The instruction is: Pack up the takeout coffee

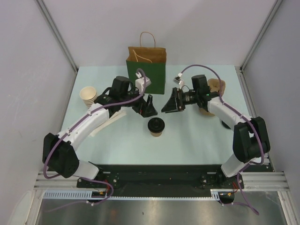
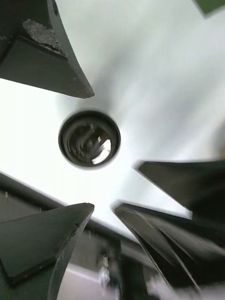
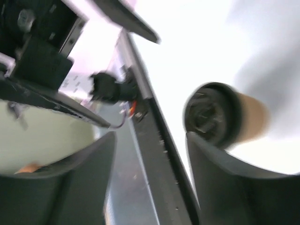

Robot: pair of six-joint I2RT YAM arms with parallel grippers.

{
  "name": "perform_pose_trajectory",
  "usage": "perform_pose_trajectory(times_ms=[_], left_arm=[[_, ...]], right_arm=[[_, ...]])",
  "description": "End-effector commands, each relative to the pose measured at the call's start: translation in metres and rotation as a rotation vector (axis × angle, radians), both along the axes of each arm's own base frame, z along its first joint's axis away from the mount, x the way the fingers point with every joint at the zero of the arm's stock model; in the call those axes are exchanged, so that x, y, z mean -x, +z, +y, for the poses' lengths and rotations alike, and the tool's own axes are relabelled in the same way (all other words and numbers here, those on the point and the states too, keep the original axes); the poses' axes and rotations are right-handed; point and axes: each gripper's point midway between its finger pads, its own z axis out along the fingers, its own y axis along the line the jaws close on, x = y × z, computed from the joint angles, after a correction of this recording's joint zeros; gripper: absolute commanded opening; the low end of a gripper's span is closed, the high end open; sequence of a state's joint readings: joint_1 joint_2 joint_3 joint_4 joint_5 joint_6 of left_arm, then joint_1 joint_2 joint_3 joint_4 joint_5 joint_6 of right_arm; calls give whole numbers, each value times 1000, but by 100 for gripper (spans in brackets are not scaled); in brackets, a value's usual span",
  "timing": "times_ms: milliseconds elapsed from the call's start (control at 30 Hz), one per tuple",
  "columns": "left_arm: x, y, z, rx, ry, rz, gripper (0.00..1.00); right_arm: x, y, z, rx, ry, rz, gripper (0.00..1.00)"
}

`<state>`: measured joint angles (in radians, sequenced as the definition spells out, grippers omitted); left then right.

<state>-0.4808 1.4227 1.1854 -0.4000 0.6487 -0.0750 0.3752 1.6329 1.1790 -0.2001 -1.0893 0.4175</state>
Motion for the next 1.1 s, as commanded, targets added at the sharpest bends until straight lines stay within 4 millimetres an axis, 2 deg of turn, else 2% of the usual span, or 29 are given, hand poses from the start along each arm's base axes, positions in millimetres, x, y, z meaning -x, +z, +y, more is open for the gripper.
perform_pose_trajectory(times_ms=[0, 33, 67, 133, 167, 300, 433, 700, 1067], left_arm=[[-6, -16, 17, -301, 43, -202, 100], [-5, -18, 15, -322, 43, -219, 100], [1, -21, 8, -340, 20, -239, 100], [4, -31, 4, -383, 2, -246, 100], [10, -34, -2, -397, -20, -245, 99], [15, -50, -12, -431, -55, -213, 99], [18, -66, -22, -460, -81, -192, 99], [15, -79, -31, -479, -93, -180, 99], [13, -86, -35, -482, -95, -181, 82]], right_arm=[[-28, 4, -39, 129, -168, -120, 76], [-30, 8, -45, 142, -195, -139, 81], [-33, 7, -53, 163, -219, -151, 93], [-39, 10, -67, 188, -268, -169, 100], [-41, 12, -72, 196, -280, -184, 100], [-42, 15, -82, 220, -308, -212, 100], [-40, 16, -81, 209, -305, -199, 100], [-40, 17, -79, 193, -294, -188, 100], [-40, 15, -79, 188, -291, -173, 100]])
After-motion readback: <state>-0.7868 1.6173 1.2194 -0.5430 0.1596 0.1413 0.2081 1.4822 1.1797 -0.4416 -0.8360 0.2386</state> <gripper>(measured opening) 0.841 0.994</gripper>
